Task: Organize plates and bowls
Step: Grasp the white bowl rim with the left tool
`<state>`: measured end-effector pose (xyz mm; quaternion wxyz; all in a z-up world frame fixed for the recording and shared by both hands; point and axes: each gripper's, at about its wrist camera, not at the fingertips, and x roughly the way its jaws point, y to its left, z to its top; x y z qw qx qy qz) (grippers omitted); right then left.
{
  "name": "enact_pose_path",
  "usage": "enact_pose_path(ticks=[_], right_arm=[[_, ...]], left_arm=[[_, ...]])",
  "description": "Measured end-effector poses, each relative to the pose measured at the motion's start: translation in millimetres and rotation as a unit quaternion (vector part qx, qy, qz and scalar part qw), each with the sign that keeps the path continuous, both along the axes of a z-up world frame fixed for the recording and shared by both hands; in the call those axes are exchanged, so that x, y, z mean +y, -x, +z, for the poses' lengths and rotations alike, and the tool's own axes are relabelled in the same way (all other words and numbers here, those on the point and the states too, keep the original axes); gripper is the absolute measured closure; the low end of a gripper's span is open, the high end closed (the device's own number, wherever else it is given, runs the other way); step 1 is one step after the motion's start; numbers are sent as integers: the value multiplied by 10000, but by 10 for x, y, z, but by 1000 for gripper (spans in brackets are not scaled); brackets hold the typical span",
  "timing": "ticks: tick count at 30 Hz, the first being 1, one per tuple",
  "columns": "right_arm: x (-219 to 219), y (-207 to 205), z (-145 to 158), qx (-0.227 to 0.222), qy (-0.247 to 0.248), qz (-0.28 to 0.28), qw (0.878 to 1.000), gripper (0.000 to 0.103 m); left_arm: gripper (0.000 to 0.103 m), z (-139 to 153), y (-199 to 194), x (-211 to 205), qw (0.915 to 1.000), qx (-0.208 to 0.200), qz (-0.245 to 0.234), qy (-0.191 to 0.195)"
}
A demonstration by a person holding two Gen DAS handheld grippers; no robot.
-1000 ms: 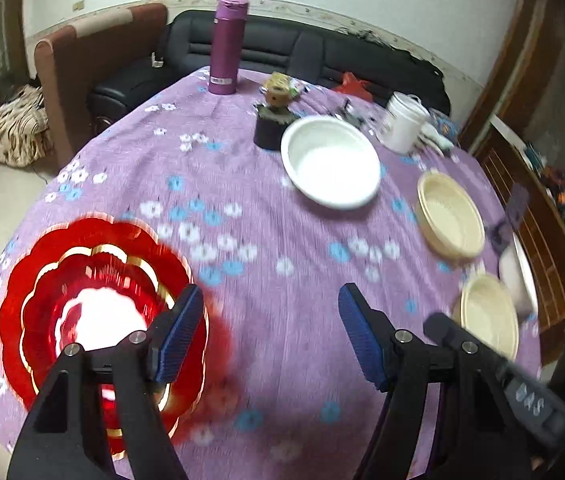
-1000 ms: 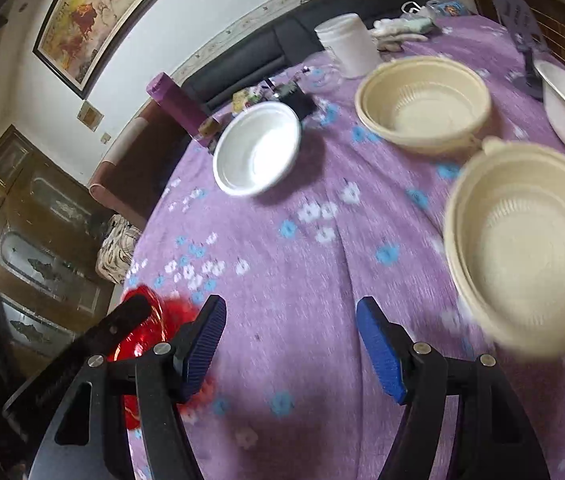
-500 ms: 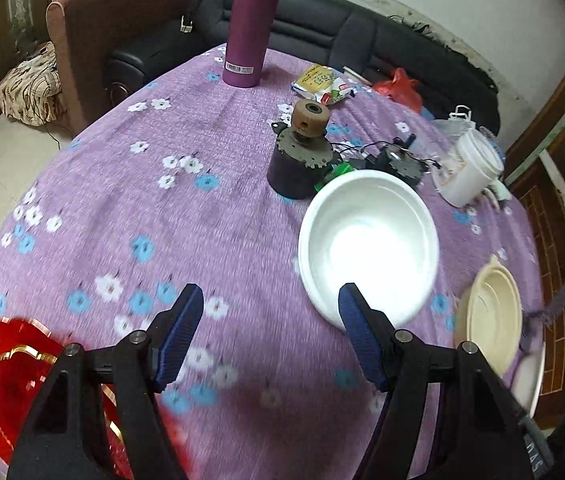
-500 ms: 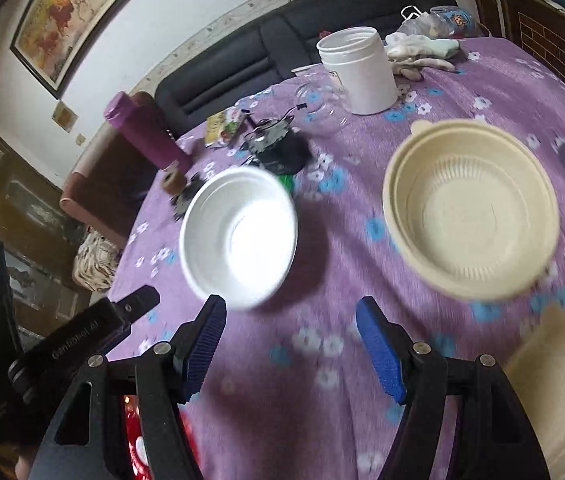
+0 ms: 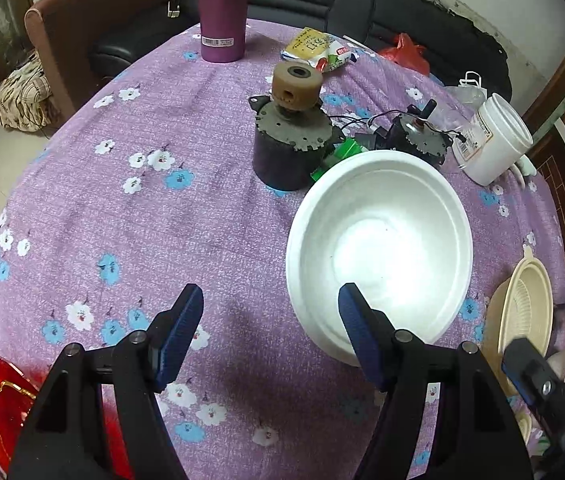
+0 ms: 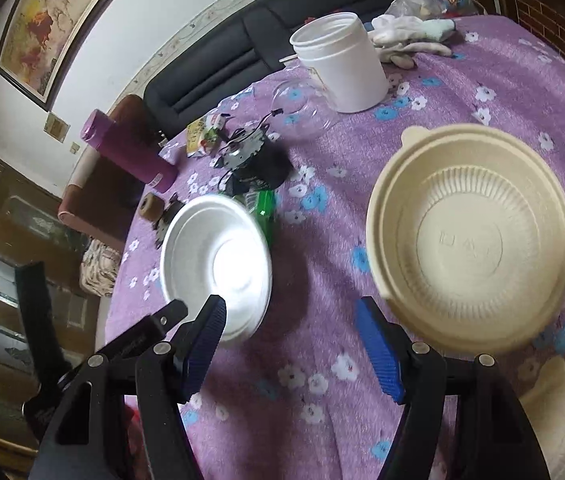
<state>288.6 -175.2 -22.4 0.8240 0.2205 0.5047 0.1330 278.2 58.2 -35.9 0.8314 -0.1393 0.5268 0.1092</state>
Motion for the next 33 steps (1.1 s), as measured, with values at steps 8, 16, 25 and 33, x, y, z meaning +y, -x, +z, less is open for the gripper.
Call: enact_pose_path(ticks=[8, 16, 25, 33], right_arm=[[60, 244, 218, -188, -7, 328, 9993, 34], [69, 74, 72, -40, 87, 442, 9990, 34], [280, -393, -225, 310, 243, 480, 9981, 38], [458, -540, -509, 638, 445, 500, 9957, 83]], left_arm=[[33, 164, 81, 68, 9999, -45, 87, -55], [33, 101, -7, 100, 10000, -3, -65, 27], [33, -57, -242, 105, 9995, 63, -301, 71], [65, -241, -348, 50, 9987, 200, -462, 27]])
